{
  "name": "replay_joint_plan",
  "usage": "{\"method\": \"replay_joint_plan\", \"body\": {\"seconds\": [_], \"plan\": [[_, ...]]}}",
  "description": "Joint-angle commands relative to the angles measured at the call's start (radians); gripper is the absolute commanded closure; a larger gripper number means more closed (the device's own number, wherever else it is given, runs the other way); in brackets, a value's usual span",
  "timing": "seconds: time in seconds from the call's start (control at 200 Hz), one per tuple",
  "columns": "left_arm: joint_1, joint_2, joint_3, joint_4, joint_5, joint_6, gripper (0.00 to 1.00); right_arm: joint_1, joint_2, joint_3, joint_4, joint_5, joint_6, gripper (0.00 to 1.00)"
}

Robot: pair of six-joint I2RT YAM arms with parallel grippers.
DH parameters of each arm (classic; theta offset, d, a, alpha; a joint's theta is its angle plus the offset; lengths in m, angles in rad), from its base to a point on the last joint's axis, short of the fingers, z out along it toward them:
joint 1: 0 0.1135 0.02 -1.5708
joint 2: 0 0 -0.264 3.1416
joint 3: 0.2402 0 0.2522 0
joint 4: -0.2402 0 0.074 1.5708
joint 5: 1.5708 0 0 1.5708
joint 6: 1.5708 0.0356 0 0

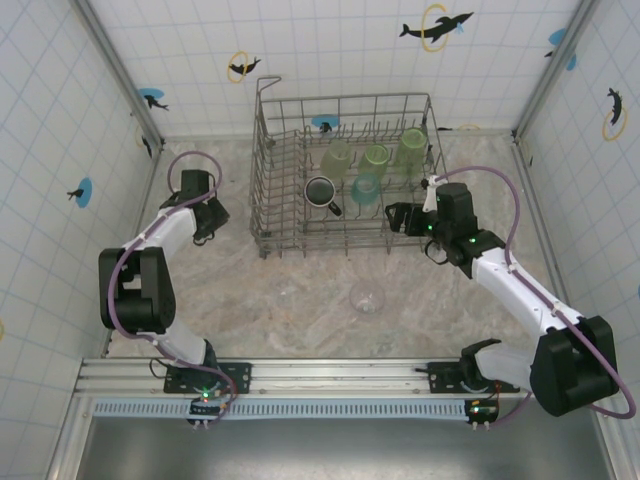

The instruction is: Load the cups into the dish rack

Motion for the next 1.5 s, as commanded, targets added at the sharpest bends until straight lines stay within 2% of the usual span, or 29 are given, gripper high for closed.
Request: {"method": "replay_joint_plan", "body": {"seconds": [0.0, 0.09, 0.435, 0.866, 1.096, 1.496], "plan": [[0.007, 0.0, 0.026, -0.009, -0.018, 0.002, 0.81, -0.007, 0.006, -0.029, -0.026, -0.018, 0.023, 0.0], [0.008, 0.009, 0.034, -0.022, -0.023, 0.0, 1.0, -0.006, 0.005, -0.031, -0.023, -0.025, 0.027, 0.0], [0.018, -0.084, 0.015, -0.041, -0.019, -0.03, 1.0, -0.008, 0.01, -0.009, -0.034, -0.038, 0.031, 0.0], [0.063, -0.228, 0.017, -0.009, 0.148, -0.066, 1.0, -0.002, 0.018, 0.005, -0.022, -0.057, 0.056, 0.0], [0.096, -0.256, 0.019, 0.031, 0.257, -0.089, 1.0, 0.005, 0.027, 0.003, -0.015, -0.06, 0.065, 0.0], [0.117, -0.281, 0.036, 0.199, 0.458, -0.158, 1.0, 0.013, 0.066, 0.031, -0.005, -0.066, 0.069, 0.0]]}}
